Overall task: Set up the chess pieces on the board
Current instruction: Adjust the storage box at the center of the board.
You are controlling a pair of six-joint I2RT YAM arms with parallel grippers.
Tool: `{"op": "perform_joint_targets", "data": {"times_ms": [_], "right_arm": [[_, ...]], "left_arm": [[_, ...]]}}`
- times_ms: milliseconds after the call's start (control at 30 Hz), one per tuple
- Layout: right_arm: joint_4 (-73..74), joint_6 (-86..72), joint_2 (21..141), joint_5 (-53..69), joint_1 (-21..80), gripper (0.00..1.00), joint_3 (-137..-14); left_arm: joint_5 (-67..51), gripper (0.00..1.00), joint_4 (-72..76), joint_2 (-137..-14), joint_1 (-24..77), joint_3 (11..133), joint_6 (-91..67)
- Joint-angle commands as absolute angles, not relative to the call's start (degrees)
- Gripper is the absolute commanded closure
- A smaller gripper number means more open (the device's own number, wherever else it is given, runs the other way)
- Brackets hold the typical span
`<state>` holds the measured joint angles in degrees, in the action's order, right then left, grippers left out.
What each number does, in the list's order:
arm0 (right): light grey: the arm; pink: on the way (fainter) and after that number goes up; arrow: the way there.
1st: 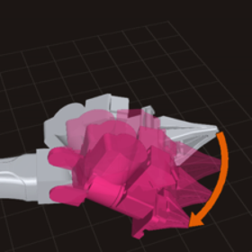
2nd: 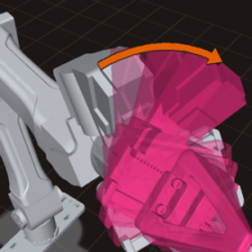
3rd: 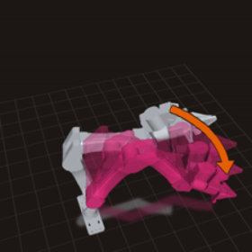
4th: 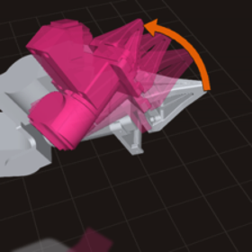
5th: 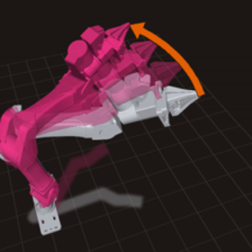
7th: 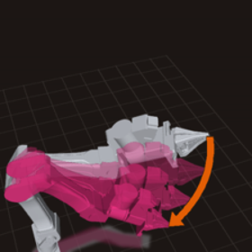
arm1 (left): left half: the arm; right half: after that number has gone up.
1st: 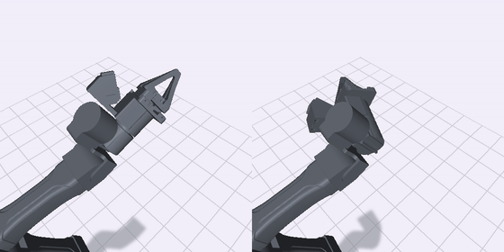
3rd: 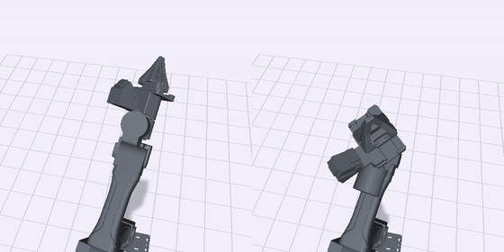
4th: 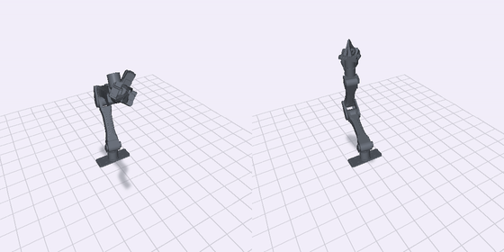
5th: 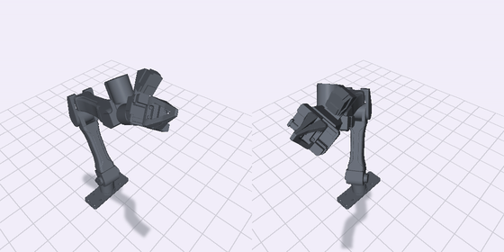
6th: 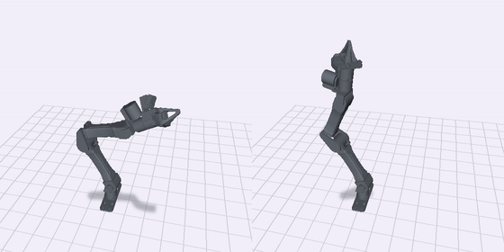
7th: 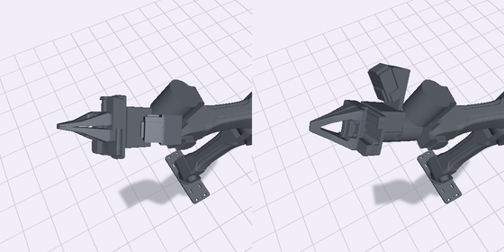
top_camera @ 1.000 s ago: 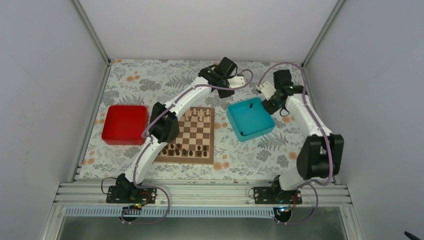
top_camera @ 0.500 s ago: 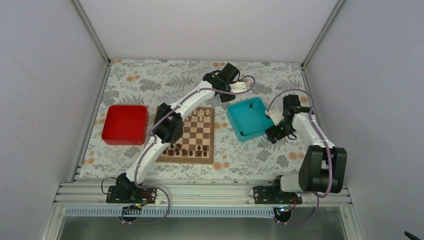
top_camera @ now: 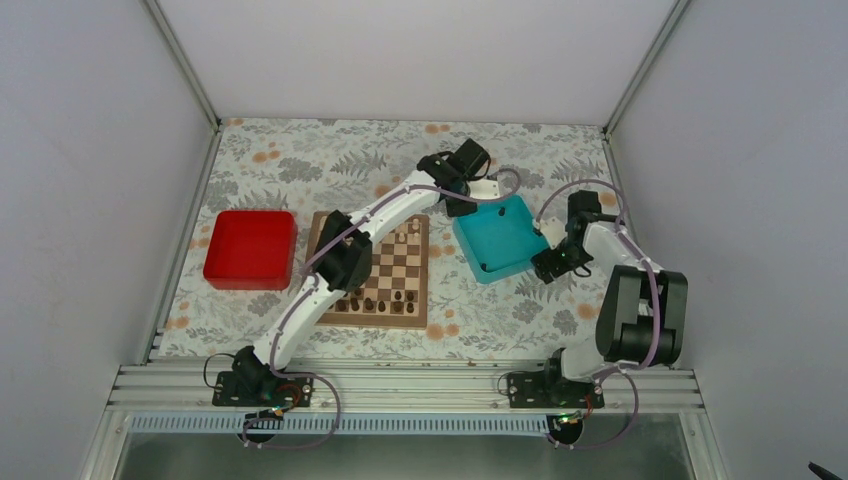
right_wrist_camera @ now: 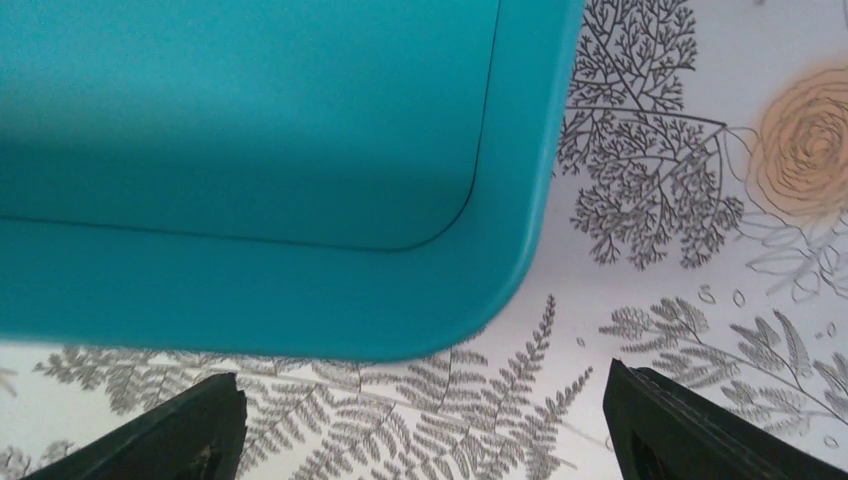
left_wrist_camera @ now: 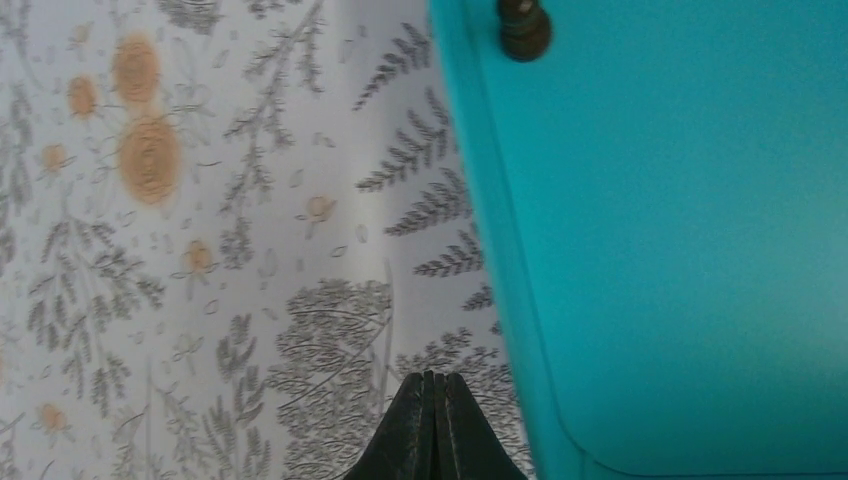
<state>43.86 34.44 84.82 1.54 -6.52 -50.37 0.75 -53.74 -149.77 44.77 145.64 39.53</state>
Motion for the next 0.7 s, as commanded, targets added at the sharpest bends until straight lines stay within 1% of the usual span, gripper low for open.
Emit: {"op": "perform_joint_targets", "data": {"times_ms": [0, 267, 500, 667], "right_arm": [[39.64, 33.67, 87.88, 3.03, -7.29, 0.08, -52.17], [37.24, 32.57, 90.79, 3.73, -7.5, 0.08, -55.12], [37.77, 32.55, 93.65, 3.94, -7.9, 0.08, -60.05], [38.46, 32.93, 97.93, 3.48, -8.66, 0.08, -64.54]], "left_arm": [[0.1, 0.98, -56.83, -151.38, 45.57, 145.56, 41.47], [0.32, 0.98, -59.08, -151.69, 45.69, 145.36, 41.64], [-0.63, 0.98, -61.99, -150.83, 46.1, 144.6, 42.27], [-0.77, 0.98, -63.34, -149.53, 47.04, 143.95, 42.81]]}}
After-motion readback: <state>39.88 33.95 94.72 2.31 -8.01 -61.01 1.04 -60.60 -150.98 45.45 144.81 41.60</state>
